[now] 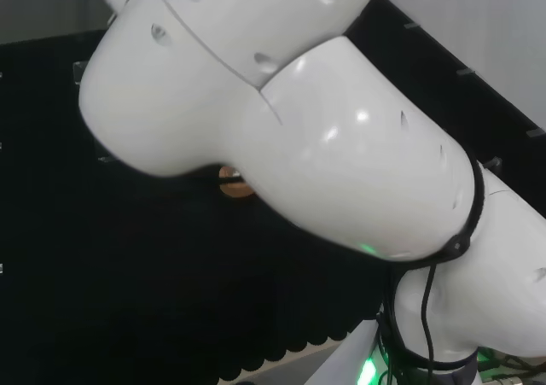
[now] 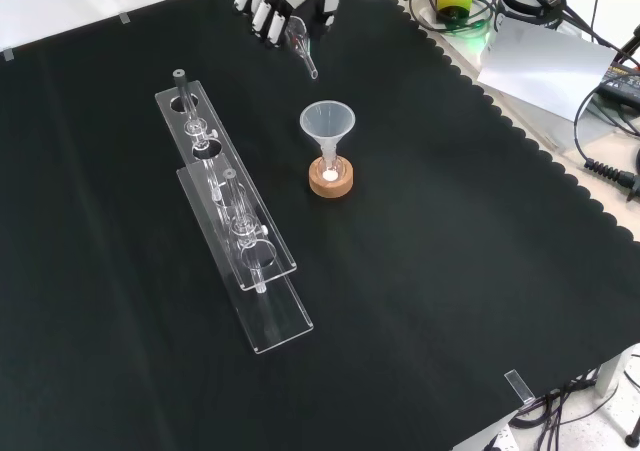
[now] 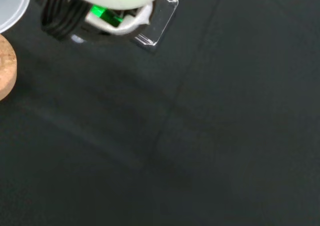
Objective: Put the weighing funnel back on the table.
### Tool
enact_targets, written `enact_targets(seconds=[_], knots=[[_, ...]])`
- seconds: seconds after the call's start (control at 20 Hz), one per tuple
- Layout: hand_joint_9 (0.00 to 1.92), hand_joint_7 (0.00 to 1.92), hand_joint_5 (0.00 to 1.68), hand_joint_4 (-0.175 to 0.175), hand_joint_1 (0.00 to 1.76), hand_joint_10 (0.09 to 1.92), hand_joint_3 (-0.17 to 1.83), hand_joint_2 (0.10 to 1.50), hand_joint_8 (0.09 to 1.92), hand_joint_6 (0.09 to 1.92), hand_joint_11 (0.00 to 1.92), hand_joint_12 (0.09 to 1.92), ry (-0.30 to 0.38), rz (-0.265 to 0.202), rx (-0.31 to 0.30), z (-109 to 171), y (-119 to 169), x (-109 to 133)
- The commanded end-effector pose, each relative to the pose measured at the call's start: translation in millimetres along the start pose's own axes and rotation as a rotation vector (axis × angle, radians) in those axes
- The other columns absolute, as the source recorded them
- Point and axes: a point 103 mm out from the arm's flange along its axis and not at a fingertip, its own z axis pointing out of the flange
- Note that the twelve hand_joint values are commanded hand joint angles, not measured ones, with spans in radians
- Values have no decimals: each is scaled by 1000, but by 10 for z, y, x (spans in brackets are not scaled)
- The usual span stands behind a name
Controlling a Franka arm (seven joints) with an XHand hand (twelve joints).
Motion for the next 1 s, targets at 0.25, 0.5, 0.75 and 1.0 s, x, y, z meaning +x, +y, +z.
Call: enact_targets(seconds=[0.25,0.5,0.75,1.0], knots=[[1054,742,1208,175,1111,362,737,647,659,823,691,1137,147,-18,5,353,144,-207],[1054,742,1207,175,1111,363,738,647,659,825,691,1136,219,-14,-5,576,278,-284],[1055,742,1205,175,1111,364,738,648,659,829,689,1135,285,-23,-27,822,463,-331],[1057,743,1202,175,1110,365,738,649,659,833,687,1136,323,-27,-20,1075,686,-335]])
